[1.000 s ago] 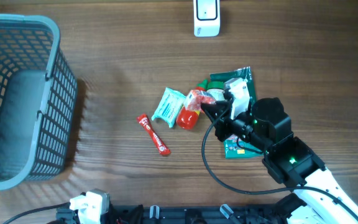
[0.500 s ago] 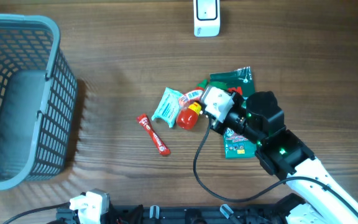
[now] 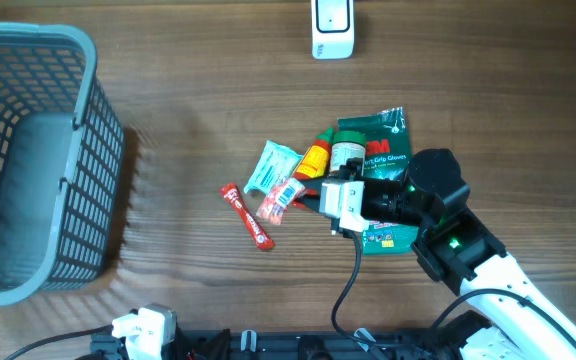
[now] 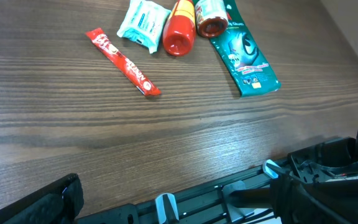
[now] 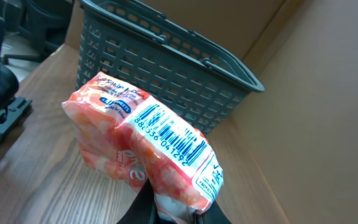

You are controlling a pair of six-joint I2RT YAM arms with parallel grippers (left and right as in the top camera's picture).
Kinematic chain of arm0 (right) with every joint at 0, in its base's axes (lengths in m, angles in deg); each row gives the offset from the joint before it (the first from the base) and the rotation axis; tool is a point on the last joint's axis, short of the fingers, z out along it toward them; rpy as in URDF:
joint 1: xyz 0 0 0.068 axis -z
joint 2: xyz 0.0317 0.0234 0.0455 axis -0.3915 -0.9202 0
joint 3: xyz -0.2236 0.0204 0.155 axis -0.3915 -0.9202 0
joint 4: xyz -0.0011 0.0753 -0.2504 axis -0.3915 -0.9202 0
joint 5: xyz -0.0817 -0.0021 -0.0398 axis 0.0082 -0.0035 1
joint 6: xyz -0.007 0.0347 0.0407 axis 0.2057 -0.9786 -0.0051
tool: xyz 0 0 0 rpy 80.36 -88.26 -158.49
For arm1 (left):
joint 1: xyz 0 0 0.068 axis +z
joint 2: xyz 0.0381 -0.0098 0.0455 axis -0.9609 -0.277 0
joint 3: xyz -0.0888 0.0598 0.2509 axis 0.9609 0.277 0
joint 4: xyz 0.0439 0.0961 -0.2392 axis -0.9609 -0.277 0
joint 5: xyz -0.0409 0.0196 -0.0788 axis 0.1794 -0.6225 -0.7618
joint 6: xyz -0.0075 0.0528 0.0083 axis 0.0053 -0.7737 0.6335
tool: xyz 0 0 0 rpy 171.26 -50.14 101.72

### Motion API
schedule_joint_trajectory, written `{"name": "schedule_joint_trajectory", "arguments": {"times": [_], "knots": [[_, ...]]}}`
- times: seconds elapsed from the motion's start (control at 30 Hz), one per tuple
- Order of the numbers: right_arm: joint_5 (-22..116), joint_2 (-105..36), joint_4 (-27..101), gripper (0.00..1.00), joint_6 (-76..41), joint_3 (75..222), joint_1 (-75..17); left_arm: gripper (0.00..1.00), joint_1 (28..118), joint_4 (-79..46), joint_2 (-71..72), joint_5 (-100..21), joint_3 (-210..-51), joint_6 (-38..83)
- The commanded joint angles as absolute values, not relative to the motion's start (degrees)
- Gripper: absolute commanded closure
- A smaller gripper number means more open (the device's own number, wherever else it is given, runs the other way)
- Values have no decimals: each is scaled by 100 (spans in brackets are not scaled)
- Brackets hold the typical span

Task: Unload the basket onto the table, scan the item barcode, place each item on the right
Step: 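Carry the orange pack up toward the white scanner with the right gripper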

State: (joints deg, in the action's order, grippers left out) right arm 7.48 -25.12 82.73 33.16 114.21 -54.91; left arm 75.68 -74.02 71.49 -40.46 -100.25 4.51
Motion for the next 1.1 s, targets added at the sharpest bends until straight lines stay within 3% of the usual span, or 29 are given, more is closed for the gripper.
{"name": "schedule_joint_trajectory", "arguments": {"times": [0.0, 0.43, 0.67, 0.77, 0.8, 0.87, 1.07], "knots": [[503, -2516, 8218, 96, 3371, 11425, -5508, 0, 7564, -7402, 7162, -4052, -10023, 466], [1179, -2534, 7241, 96, 3128, 11425, -5506, 0, 7564, -7405, 7162, -4052, -10023, 466], [1590, -2859, 6581, 96, 48, 11423, -5508, 0, 7564, -7405, 7162, -4052, -10023, 466], [1590, -3198, 6332, 96, -2017, 11421, -5508, 0, 7564, -7405, 7162, -4052, -10023, 466], [1592, -3316, 6179, 87, -2478, 11419, -5508, 0, 7564, -7405, 7162, -4052, -10023, 466], [1588, -3506, 6065, 96, -2751, 11410, -5508, 0, 7564, -7405, 7162, -4052, -10023, 466], [753, -4083, 7099, 96, -4489, 11410, -5471, 0, 7564, -7405, 7162, -4052, -10023, 466]]}}
